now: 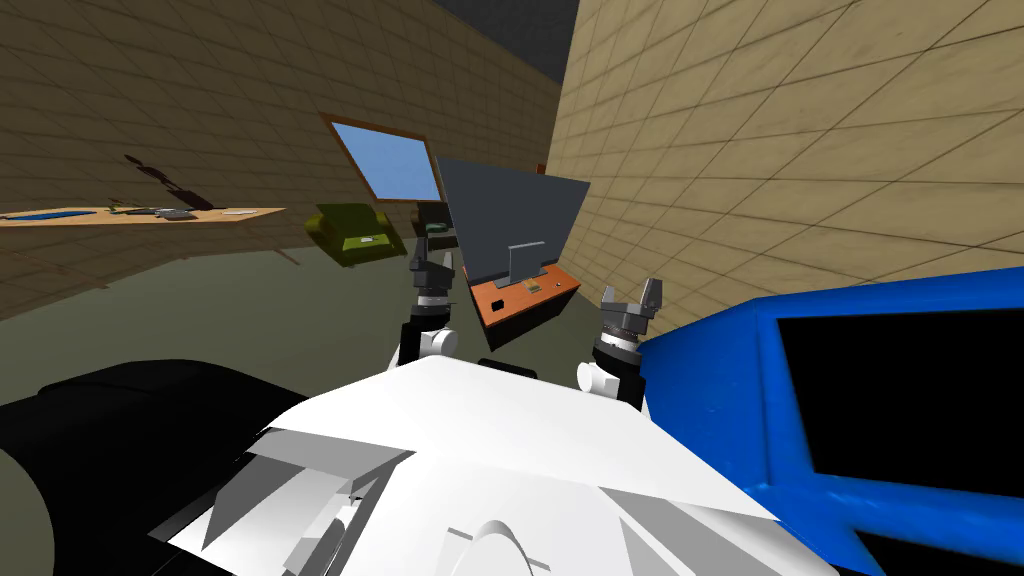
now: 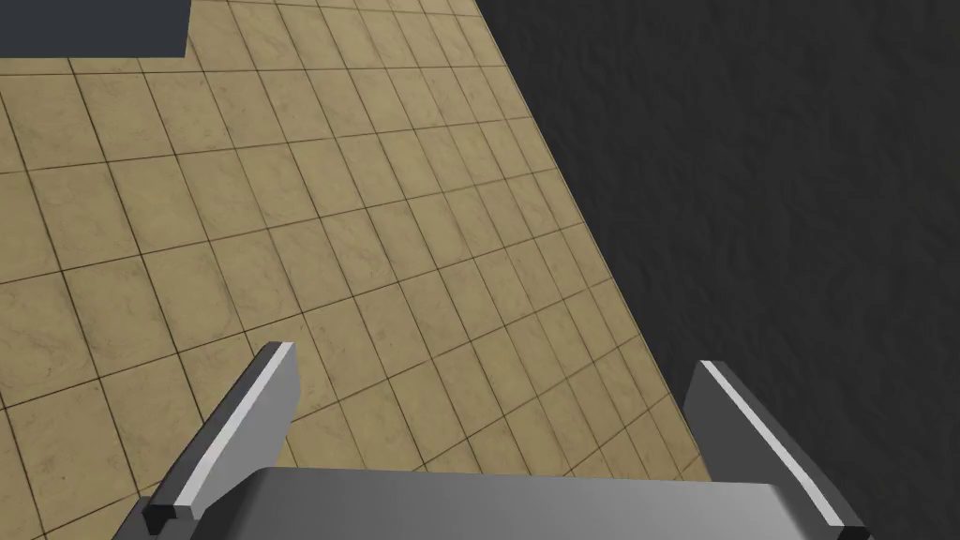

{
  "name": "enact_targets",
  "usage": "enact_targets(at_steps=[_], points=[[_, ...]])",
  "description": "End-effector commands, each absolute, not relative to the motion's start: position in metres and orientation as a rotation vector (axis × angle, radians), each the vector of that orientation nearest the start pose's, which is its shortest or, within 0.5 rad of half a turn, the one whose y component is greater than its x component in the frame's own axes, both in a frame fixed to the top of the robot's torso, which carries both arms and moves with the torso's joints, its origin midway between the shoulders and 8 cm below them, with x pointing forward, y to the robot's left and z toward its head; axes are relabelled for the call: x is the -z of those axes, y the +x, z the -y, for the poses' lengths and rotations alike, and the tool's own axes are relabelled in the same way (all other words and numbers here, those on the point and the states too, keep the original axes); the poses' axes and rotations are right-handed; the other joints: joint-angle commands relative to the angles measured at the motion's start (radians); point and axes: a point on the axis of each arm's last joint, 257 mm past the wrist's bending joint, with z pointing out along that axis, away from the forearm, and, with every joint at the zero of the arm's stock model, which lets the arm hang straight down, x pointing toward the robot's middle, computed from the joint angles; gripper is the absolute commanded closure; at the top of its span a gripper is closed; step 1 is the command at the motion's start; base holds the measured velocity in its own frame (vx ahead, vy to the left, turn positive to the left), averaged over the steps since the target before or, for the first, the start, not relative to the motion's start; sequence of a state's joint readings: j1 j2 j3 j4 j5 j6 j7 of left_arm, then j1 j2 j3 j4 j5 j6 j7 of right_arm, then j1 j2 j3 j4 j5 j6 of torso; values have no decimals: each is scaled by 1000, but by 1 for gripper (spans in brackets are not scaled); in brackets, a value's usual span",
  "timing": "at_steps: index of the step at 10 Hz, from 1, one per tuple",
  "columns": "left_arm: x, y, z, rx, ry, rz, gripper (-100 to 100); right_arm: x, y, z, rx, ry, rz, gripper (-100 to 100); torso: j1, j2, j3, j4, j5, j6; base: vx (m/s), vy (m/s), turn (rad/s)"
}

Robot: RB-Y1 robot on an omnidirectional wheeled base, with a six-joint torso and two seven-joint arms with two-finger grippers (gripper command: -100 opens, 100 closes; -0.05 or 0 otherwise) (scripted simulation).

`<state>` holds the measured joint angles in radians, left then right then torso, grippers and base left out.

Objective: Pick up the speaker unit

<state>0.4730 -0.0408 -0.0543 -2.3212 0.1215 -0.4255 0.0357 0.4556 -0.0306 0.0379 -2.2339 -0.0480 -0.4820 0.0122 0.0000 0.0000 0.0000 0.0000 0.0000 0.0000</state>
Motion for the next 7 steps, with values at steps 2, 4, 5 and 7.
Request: enact_targets(at_steps=[2, 4, 5, 7], points=[[-27, 361, -269, 1487, -775, -587, -100, -14, 361, 266, -1370, 686, -631, 0, 0, 0, 0, 0, 0, 0, -1, -14, -52], [-12, 375, -265, 1491, -790, -669, -100, -14, 361, 266, -1370, 686, -631, 0, -1, 0, 0, 0, 0, 0, 7, -29, -81], [-2, 384, -264, 1491, -809, -710, -100, -14, 361, 266, -1370, 686, -631, 0, -2, -1, 0, 0, 0, 0, 6, -41, -101], [21, 404, -266, 1486, -867, -790, -100, -14, 361, 266, -1370, 686, -631, 0, -3, -1, 0, 0, -1, 0, 11, -51, -119]])
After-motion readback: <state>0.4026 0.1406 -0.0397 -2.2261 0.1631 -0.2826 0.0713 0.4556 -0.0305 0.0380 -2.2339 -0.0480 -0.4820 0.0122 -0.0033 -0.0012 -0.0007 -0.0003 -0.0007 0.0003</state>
